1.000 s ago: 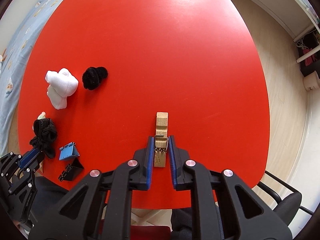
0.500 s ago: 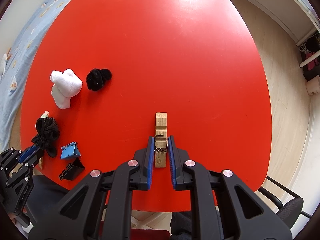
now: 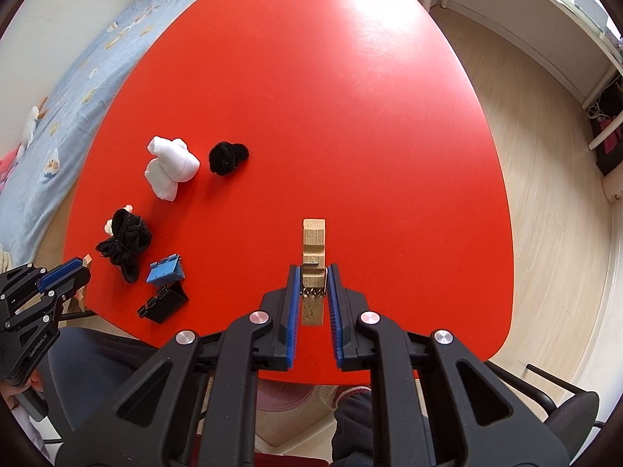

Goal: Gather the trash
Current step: 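Carry both wooden pieces off the table over the pink bin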

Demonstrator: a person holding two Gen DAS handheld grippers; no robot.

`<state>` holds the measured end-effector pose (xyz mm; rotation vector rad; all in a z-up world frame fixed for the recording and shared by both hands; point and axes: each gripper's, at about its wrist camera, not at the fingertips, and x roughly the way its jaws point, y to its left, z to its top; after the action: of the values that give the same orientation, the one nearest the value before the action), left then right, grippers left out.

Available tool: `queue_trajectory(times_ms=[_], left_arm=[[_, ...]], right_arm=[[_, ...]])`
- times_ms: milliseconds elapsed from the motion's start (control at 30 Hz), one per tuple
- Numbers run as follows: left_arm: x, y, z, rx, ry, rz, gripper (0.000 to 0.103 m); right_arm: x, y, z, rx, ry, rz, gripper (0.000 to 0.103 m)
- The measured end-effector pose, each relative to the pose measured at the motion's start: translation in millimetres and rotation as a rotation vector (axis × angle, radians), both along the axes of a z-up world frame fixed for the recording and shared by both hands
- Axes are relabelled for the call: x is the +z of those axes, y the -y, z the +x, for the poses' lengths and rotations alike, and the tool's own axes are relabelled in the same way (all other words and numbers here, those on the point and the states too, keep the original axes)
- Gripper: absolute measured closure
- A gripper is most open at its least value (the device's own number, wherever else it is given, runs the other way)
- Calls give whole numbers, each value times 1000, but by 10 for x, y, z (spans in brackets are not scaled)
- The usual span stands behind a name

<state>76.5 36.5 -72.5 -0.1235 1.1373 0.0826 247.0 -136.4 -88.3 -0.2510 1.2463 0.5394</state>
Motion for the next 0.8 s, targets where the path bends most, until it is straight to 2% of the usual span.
queue_trajectory(times_ms=[500, 800], left_arm=[[447, 246, -487, -34, 143, -17, 91], [562, 427, -756, -50, 208, -61, 91]], right_arm=[[574, 203, -824, 120, 145, 154, 89], [666, 348, -1323, 178, 175, 200, 89]])
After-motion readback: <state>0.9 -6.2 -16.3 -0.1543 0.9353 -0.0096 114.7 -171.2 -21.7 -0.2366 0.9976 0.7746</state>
